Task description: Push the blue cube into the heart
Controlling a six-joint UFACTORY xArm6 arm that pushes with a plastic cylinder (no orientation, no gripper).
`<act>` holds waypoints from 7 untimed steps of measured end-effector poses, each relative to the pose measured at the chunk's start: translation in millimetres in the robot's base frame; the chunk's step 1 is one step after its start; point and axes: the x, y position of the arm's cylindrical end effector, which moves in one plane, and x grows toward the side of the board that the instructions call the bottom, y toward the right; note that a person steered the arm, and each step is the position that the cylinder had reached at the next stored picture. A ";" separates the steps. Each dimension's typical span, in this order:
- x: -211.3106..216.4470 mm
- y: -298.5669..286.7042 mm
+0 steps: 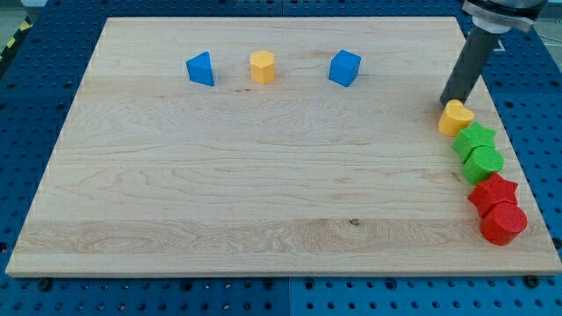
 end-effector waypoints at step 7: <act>-104.5 -174.4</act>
